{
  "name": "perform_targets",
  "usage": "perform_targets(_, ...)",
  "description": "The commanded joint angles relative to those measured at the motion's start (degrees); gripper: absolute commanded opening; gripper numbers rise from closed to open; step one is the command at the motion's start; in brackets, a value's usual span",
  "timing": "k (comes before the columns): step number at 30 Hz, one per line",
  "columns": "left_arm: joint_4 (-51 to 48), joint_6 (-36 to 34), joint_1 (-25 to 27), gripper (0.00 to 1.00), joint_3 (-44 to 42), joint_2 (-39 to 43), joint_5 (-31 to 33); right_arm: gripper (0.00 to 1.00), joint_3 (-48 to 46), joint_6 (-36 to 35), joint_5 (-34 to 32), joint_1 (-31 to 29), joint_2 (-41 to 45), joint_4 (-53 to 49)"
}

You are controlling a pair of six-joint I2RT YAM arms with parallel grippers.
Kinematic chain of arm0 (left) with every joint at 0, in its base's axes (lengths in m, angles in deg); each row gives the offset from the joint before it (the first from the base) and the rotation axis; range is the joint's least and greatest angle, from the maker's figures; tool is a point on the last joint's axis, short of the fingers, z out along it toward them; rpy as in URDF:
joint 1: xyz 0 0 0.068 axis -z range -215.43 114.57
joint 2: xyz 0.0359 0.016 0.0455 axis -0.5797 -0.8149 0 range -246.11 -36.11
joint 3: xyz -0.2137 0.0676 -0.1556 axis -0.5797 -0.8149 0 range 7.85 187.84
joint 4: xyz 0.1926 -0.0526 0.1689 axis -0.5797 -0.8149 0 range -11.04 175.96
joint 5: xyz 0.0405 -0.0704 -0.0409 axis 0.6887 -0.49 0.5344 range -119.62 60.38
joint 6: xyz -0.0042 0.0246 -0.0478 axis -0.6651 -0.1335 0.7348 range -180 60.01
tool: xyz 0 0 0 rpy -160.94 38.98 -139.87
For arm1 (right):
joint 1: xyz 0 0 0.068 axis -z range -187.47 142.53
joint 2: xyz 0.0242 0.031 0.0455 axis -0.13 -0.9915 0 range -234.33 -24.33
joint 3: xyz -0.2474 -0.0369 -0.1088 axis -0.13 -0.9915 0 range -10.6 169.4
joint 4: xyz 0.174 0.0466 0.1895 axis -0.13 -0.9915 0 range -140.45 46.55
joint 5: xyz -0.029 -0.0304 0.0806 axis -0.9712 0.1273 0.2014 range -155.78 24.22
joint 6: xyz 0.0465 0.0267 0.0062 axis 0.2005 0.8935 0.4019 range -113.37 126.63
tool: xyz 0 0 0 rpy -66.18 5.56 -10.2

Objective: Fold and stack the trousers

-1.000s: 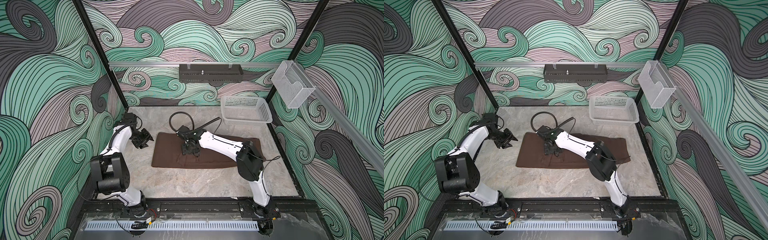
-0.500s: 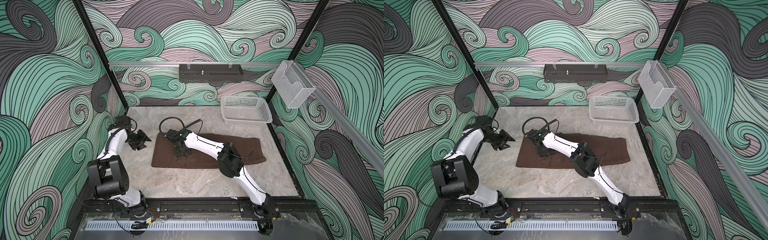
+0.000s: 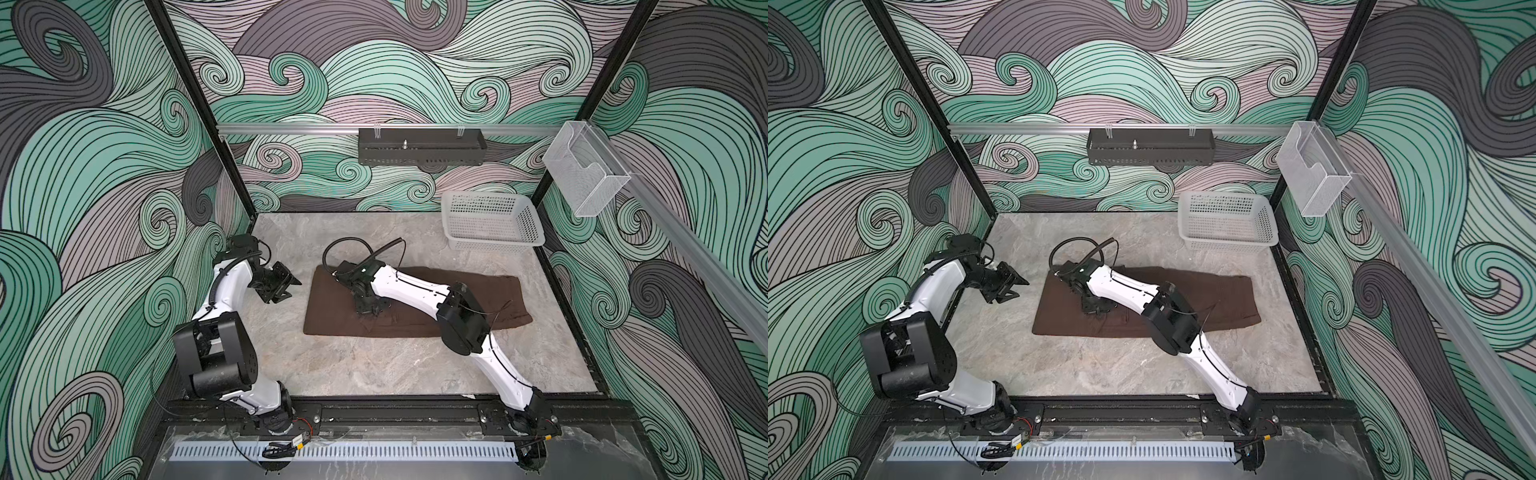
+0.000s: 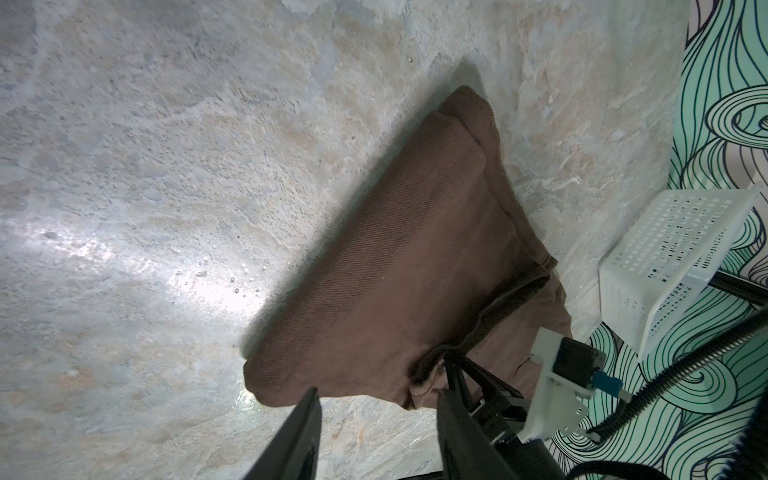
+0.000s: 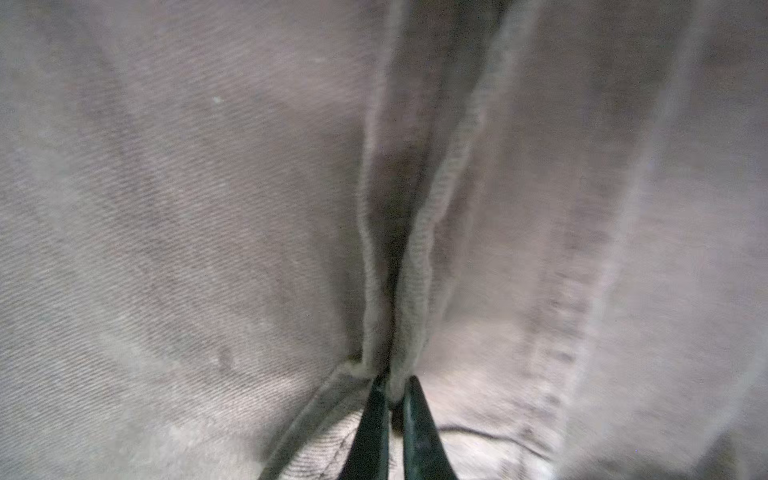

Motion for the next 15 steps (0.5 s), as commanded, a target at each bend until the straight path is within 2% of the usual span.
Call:
perform_targets(1,-0.5,-1.3,-0.5,0.48,-0.1,2.0,-1.0,0.08,-5.2,0.7,-1.7,2.1,7.2,-1.0)
perform_targets(4,-1.0,-1.8,-0.5,0.48,-0.3,2.1,-1.0,0.15,-11.2,1.0,-1.6,3.6,11.8,1.4)
perform_targets(7,-1.2,-2.0,-0.6,0.49,-0.8,2.4,-0.9,0.37,-13.2,-1.0,-2.9,3.9,13.9,1.4)
perform_targets(8,-1.2,-2.0,-0.6,0.49,-0.9,2.5,-0.9,0.42,-12.9,-2.0,-2.5,3.7,14.1,1.3)
perform_targets(11,-1.4,-2.1,-0.6,0.48,-1.1,2.8,-0.9,0.47,-9.0,-4.3,-2.1,2.3,12.1,-1.2)
perform_targets(15,-2.1,-2.6,-0.9,0.48,-0.9,3.3,-0.7,0.48,-2.5,-6.3,-0.5,-0.6,8.4,-2.6)
